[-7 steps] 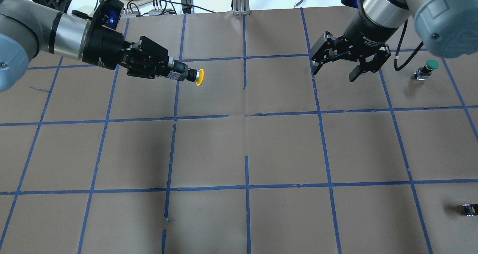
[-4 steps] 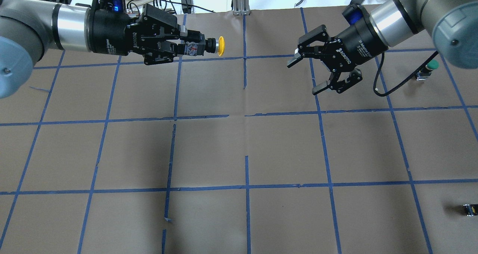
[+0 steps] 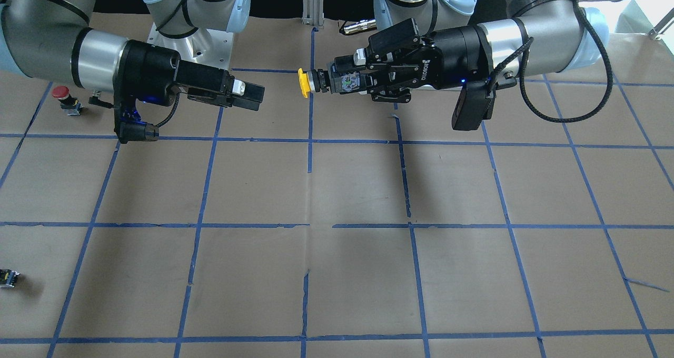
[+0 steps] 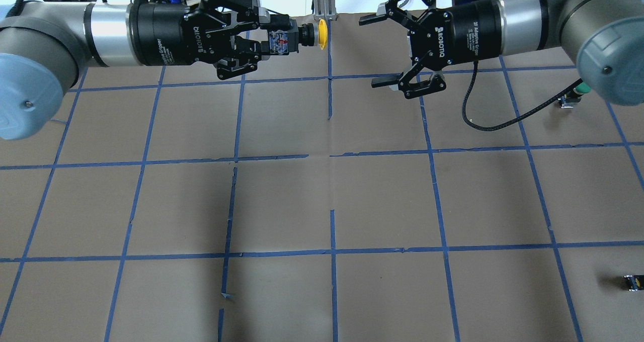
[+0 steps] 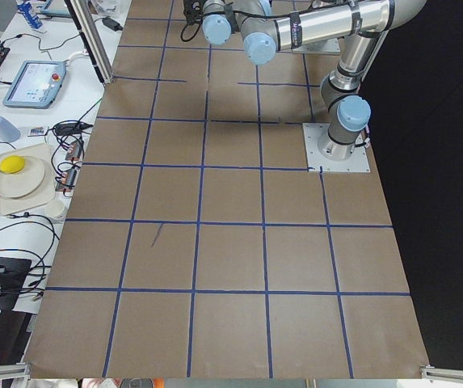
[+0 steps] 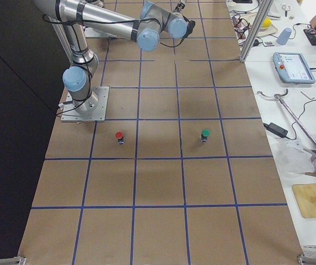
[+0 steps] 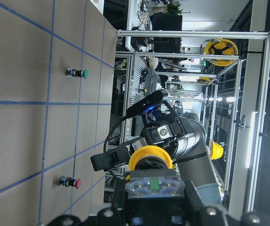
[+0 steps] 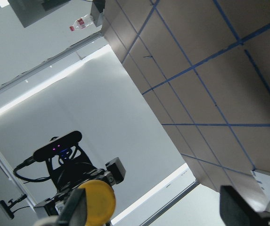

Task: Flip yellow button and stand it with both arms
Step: 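Close the right gripper on the yellow cap held by the left gripper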

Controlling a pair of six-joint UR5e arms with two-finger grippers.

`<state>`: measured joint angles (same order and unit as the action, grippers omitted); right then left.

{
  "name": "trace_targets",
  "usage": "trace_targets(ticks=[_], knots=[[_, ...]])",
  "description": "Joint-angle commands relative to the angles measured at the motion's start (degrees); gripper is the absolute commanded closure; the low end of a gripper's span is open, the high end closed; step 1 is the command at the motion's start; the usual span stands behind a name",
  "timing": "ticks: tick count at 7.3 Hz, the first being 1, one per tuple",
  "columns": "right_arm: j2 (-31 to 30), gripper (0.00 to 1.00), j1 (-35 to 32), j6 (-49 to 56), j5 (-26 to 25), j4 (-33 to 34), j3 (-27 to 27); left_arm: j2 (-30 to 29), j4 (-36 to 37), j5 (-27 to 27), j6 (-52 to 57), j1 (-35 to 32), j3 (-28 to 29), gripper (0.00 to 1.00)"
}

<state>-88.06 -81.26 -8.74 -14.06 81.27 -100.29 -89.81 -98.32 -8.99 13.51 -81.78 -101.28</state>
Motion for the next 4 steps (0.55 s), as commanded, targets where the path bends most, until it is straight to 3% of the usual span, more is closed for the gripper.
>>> trace_targets(ticks=[1,4], knots=[[-0.8,0.01,-3.3,-0.2,5.3,0.5,0.1,0.7,0.2,1.5,-0.9,0.1,-1.2,0.90],[-2.1,0.08,-4.8,-1.0,5.9,1.9,0.0,0.9,0.3,2.1,-0.9,0.0,-1.4,0.91]])
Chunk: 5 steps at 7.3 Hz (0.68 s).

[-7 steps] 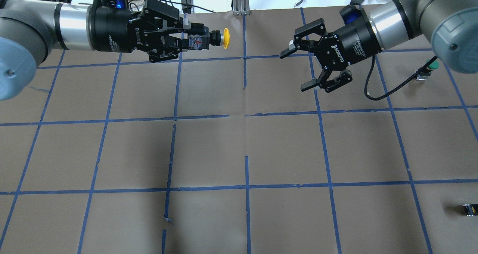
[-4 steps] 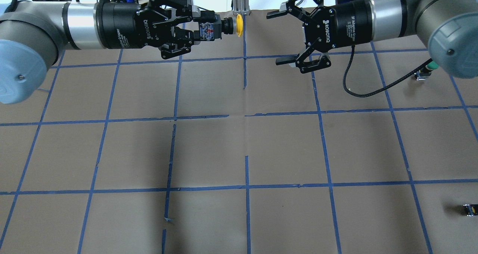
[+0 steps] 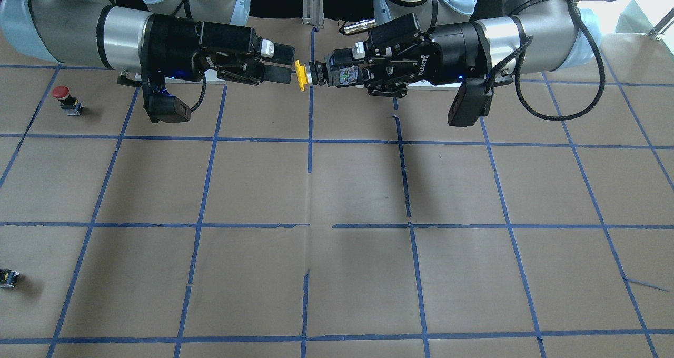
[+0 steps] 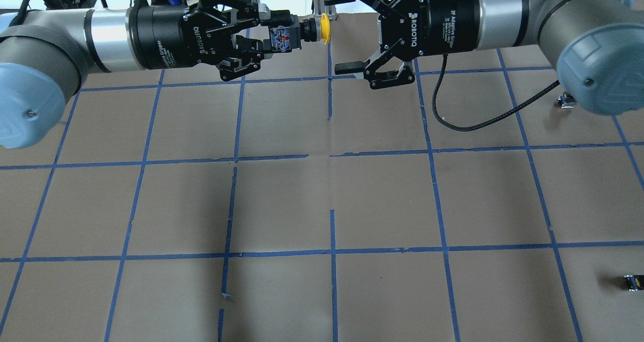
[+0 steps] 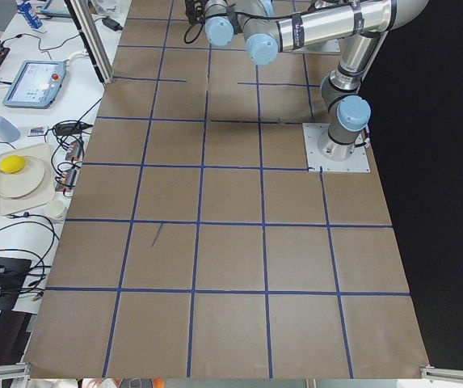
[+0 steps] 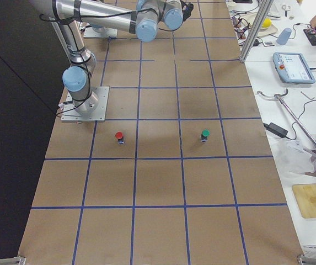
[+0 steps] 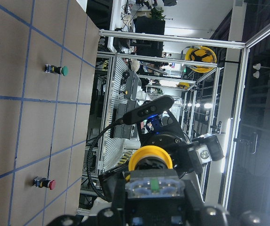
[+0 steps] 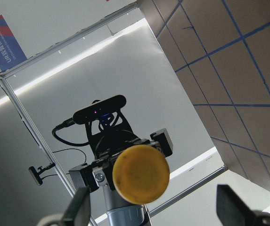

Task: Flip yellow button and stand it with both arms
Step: 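Close the right gripper on the yellow cap held by the left gripper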

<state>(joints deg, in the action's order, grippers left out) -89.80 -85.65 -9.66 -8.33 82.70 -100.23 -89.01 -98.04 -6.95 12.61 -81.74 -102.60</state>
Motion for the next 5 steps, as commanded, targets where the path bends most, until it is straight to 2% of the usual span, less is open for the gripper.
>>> trace_targets(ticks=[1,2,5], knots=[[-0.4,0.10,-0.6,-0.2,0.2,1.2,-0.1,0.1,0.0,-0.1,0.2,0.0,-0.2,0.91],[-0.3,0.14,-0.6,-0.2,0.2,1.8,-0.1,0.1,0.0,0.0,0.1,0.0,-0.1,0.91],[1.8,0.14,-0.6,-0.3,0.7,5.6,-0.1,-0.5,0.1,-0.7,0.3,0.0,-0.2,0.91]])
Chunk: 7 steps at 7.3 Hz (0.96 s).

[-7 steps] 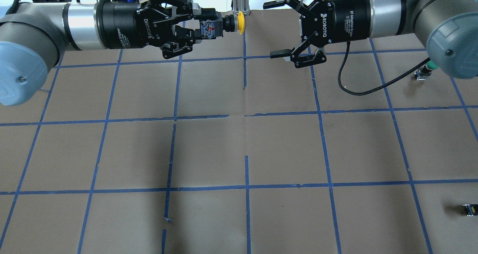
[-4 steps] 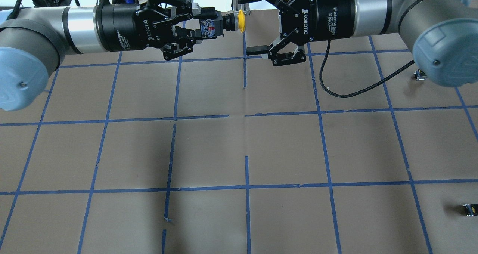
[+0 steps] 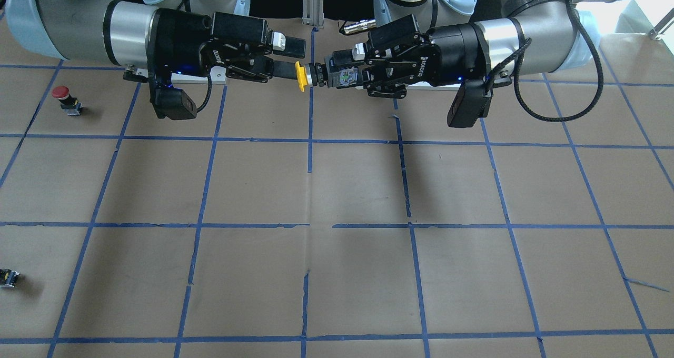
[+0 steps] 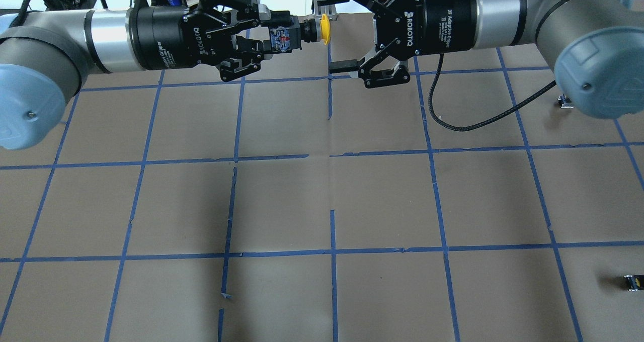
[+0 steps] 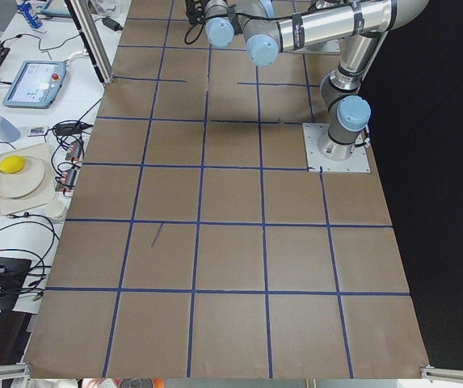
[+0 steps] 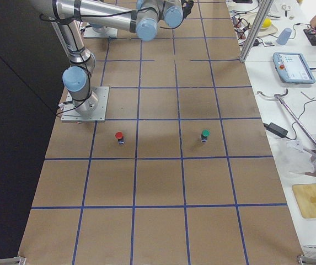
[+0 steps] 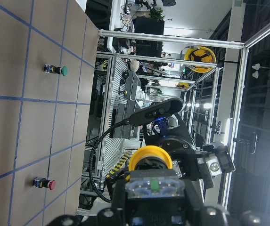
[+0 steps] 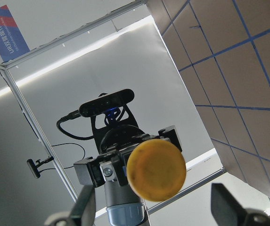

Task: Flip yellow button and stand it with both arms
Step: 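Close the right gripper on the yellow cap held by the left gripper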

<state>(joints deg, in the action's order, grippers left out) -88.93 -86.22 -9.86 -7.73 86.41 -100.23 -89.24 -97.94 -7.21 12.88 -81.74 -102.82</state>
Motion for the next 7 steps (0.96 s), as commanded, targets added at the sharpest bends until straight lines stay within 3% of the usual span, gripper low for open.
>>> trace_targets(ticks=[1,5,7], knots=[[1.0,0.13,0.0,-0.1,0.1,2.9,-0.3,-0.1,0.1,-0.4,0.0,0.0,0.1,0.91],[1.8,0.20,0.0,0.2,0.1,4.6,-0.4,-0.3,0.1,-0.3,0.0,0.0,0.1,0.91],[1.8,0.47,0.0,0.4,0.1,5.2,-0.4,-0.7,0.2,-0.3,0.1,-0.1,0.1,0.91]])
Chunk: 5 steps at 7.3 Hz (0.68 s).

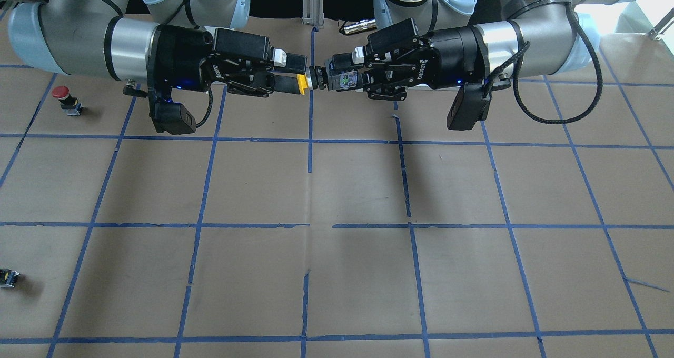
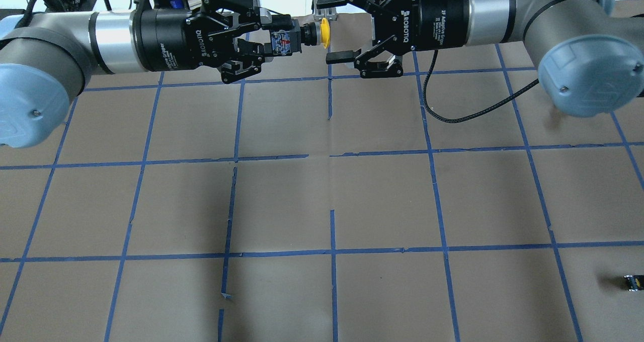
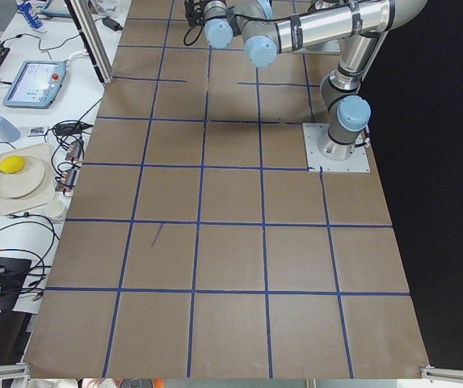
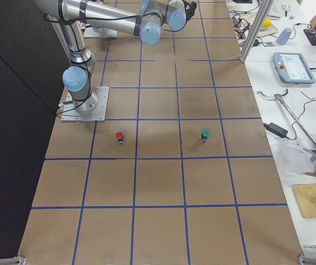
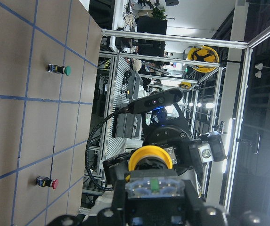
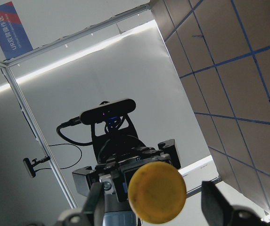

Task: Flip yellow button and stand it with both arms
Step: 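Close the right gripper on the yellow cap held by the left gripper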

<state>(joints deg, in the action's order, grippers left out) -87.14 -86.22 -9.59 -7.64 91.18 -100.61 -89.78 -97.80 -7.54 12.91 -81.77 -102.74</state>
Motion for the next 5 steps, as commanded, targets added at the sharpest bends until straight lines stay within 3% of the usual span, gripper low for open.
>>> trace_targets(ticks=[1,3,4,5], knots=[[0.0,0.62,0.0,0.1,0.0,0.4,0.0,0.0,0.1,0.2,0.0,0.0,0.0,0.91],[0.0,0.69,0.0,0.2,-0.1,1.0,0.0,0.0,0.1,0.4,-0.1,0.0,0.0,0.90],[0.0,0.69,0.0,0.2,-0.1,1.0,0.0,0.0,0.1,0.6,-0.7,-0.1,0.0,0.37],[0.0,0.69,0.0,0.2,0.0,1.0,0.1,0.0,0.1,0.4,-2.7,0.0,0.0,0.18]])
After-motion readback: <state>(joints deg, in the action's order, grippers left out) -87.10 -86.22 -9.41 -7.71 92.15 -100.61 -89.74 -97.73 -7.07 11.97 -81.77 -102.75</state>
